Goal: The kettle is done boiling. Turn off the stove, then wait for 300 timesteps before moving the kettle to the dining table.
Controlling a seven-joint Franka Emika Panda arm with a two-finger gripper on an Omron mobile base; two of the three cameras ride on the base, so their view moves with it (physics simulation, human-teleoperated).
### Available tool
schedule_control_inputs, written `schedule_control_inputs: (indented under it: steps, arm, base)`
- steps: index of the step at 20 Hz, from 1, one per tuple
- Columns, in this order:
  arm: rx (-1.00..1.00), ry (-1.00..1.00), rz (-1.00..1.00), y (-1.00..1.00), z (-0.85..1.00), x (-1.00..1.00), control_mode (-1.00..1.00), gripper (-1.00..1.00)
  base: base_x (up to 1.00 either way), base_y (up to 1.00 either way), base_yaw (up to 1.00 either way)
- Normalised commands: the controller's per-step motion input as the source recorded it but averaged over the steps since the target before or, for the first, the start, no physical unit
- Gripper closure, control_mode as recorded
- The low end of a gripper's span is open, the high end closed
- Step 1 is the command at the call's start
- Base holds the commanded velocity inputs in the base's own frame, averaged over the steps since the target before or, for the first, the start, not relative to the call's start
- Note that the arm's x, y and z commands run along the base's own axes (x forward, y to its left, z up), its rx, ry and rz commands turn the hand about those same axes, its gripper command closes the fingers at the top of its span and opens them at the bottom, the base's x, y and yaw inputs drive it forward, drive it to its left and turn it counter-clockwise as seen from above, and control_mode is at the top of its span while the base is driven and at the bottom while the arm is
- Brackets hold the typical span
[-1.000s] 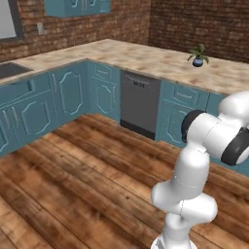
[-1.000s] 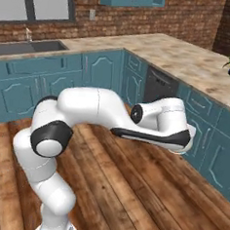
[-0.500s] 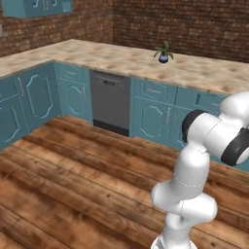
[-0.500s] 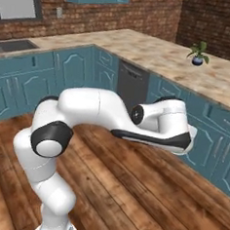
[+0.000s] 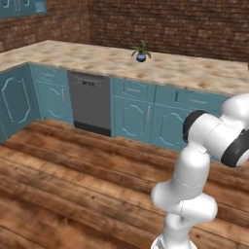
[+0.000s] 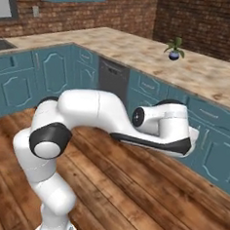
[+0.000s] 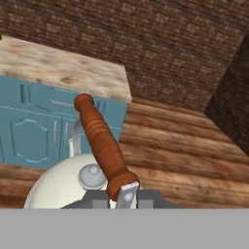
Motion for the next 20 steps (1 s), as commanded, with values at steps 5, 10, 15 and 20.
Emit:
schedule_control_inputs:
  steps: [5, 10, 15, 20]
  arm:
    - [0.0, 0.0, 0.0, 0.0, 0.0, 0.0, 1.0, 1.0]
    - [0.0, 0.0, 0.0, 0.0, 0.0, 0.0, 1.0, 1.0]
    - [0.0, 0.0, 0.0, 0.0, 0.0, 0.0, 1.0, 1.0]
    - [0.0, 0.0, 0.0, 0.0, 0.0, 0.0, 1.0, 1.0]
  base:
    - [0.0, -0.63, -0.14]
    - [0.0, -0.69, -0.13]
    - [0.0, -0.71, -0.14]
    - [0.02, -0.66, -0.11]
